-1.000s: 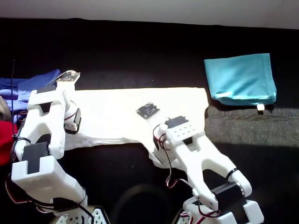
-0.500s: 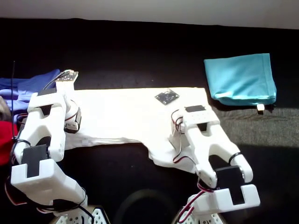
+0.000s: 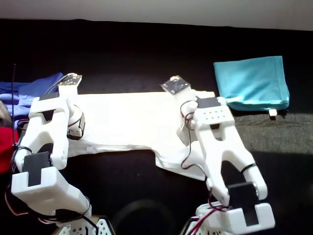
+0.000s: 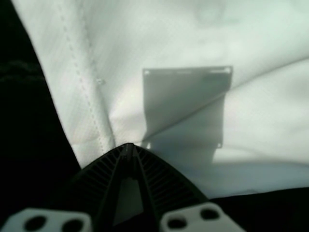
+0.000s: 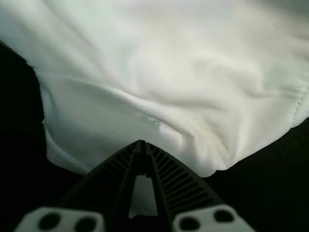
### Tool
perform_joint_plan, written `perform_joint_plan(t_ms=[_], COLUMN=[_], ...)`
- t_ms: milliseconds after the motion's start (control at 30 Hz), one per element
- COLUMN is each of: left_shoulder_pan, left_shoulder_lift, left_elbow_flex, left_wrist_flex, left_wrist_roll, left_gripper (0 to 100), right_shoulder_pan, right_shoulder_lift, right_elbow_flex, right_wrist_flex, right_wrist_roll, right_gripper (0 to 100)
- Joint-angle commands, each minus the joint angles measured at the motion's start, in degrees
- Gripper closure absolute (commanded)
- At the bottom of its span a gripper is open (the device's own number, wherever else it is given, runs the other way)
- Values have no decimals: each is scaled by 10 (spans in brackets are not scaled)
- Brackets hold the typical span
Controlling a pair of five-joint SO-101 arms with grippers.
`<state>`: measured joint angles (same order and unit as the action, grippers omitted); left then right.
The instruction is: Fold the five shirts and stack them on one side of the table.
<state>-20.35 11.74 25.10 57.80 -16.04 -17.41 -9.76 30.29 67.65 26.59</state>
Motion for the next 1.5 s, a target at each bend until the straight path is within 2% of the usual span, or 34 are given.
perform_joint_plan(t_ms=[0,167,367,567,700,900,1100,1467], left_shoulder_pan=[-15,-15,-15,-15,-15,-15,-15,-15], left_shoulder_lift=[0,0,0,0,0,0,0,0], left_elbow_flex=[0,0,0,0,0,0,0,0], left_wrist_flex=[-22,-22,-22,-22,-22,-22,-22,-22], left_wrist_roll=[1,1,1,1,1,1,1,1], left_gripper=[991,991,991,991,991,991,991,991], right_shoulder_pan=[-37,-65,-81,-80,-88,-145,-119,-109], right_shoulder_lift=[-101,-141,-149,-144,-145,-145,-144,-107], right_elbow_flex=[76,181,208,211,211,244,303,323], right_wrist_flex=[-3,-17,-15,-48,-53,-39,-152,-196], right_wrist_roll=[9,9,7,8,8,8,8,11], right_gripper=[990,990,976,796,820,820,820,818])
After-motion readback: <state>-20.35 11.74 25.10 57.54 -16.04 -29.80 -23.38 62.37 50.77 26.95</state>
